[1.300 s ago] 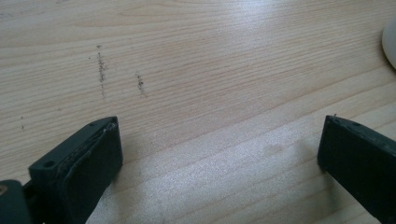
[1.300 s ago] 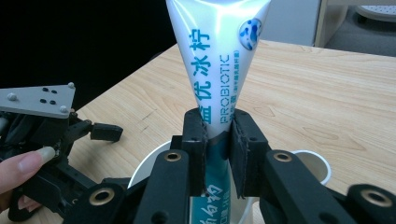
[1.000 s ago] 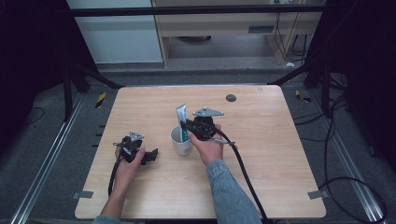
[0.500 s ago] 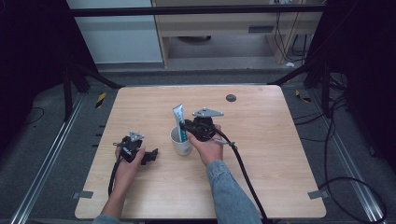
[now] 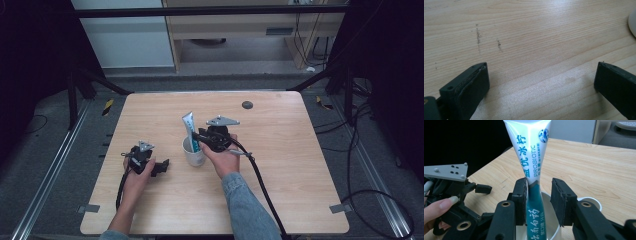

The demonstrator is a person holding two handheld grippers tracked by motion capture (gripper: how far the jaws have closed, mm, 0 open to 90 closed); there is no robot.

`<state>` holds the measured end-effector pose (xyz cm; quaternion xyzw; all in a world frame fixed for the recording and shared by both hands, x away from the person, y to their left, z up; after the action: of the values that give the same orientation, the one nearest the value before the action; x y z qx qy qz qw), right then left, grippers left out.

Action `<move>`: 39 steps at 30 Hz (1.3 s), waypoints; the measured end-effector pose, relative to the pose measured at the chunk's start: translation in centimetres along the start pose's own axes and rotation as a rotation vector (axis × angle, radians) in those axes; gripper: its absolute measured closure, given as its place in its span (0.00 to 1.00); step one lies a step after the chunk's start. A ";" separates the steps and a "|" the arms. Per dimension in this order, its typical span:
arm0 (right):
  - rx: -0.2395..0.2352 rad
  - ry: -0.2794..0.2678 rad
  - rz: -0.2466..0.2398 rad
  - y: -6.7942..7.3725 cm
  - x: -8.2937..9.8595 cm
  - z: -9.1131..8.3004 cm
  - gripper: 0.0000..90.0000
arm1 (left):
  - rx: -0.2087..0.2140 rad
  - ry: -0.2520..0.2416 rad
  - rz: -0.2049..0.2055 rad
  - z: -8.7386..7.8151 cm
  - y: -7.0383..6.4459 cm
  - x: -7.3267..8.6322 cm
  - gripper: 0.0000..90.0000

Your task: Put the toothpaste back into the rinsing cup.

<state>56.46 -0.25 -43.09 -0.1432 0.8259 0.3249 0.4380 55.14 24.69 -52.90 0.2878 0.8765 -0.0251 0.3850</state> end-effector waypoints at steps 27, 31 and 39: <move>0.097 0.071 -0.115 0.3 -1.0 -2.0 0.40 | -0.001 0.001 -0.002 0.0 0.0 0.0 0.00; 0.103 0.063 -0.119 0.2 -1.3 -2.3 0.32 | -0.001 0.001 -0.001 0.0 0.0 0.0 0.00; 0.151 0.097 -0.152 -0.7 -1.7 -3.3 0.13 | -0.001 0.000 -0.002 0.0 0.0 0.0 0.00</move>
<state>55.68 -3.02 -40.62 -0.1877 0.8548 0.2203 0.4306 55.15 24.65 -52.90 0.2869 0.8767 -0.0250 0.3854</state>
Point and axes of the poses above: each handheld gripper's, and its own axes: z roughly forward along the jaws, x roughly out of its underside, y roughly to its left, the point moved 3 cm from there along z, roughly forward along the jaws, and after that the axes turned 13 degrees about z, right-handed, at the moved point
